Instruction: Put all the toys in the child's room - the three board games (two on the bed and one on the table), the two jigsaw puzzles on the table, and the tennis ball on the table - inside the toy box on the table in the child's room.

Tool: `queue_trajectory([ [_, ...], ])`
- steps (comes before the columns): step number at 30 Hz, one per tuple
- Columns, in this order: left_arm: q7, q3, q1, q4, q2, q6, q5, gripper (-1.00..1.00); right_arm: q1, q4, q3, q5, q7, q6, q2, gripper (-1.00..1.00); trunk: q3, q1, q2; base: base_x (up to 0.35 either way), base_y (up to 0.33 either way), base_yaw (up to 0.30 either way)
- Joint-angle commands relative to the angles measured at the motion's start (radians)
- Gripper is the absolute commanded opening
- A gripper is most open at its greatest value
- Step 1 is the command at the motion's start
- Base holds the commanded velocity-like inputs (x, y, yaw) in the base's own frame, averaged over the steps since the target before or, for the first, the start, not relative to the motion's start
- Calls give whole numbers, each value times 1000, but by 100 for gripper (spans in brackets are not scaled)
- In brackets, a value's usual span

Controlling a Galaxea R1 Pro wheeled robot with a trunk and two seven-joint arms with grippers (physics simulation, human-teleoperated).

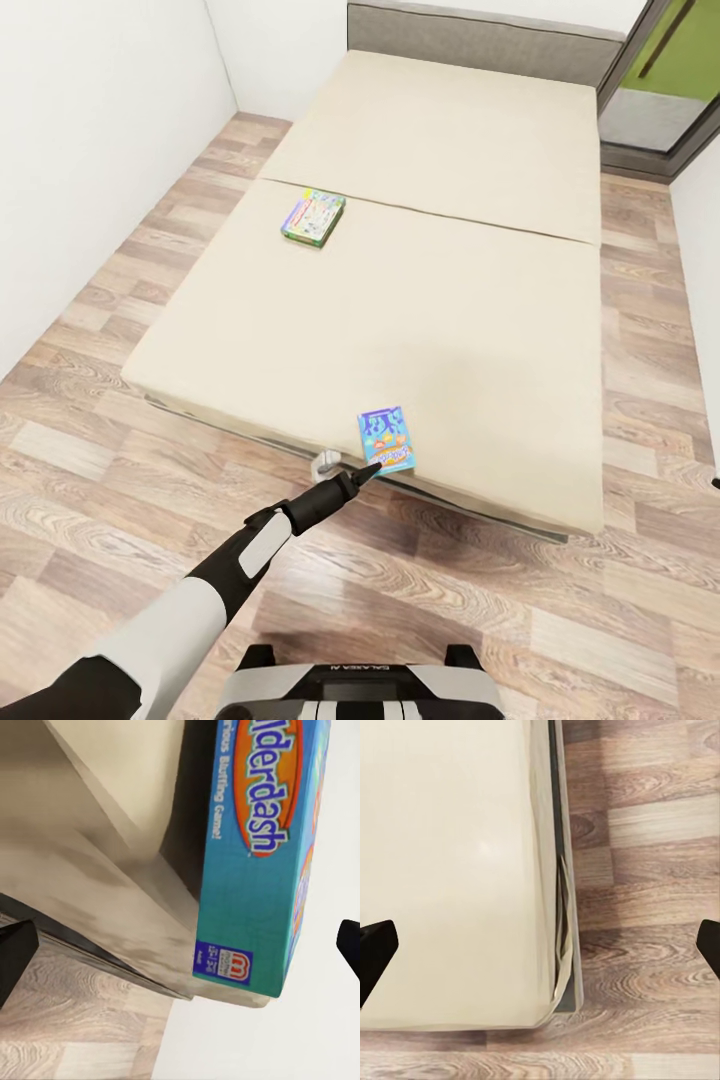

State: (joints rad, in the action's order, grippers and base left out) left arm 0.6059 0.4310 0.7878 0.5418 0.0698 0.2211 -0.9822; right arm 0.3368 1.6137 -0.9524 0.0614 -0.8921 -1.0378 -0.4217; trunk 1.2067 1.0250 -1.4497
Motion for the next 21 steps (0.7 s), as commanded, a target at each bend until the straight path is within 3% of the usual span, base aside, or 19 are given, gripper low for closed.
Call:
queue_trajectory([
  [1,2,2,1,0,0,9,-11,100,1,0,-1,6,1,-8,0,100,2,0,0,0,0,0],
  [21,2,3,1,0,5,9,-10,100,1,0,-3,6,2,-9,0,100,20,0,0,0,0,0],
])
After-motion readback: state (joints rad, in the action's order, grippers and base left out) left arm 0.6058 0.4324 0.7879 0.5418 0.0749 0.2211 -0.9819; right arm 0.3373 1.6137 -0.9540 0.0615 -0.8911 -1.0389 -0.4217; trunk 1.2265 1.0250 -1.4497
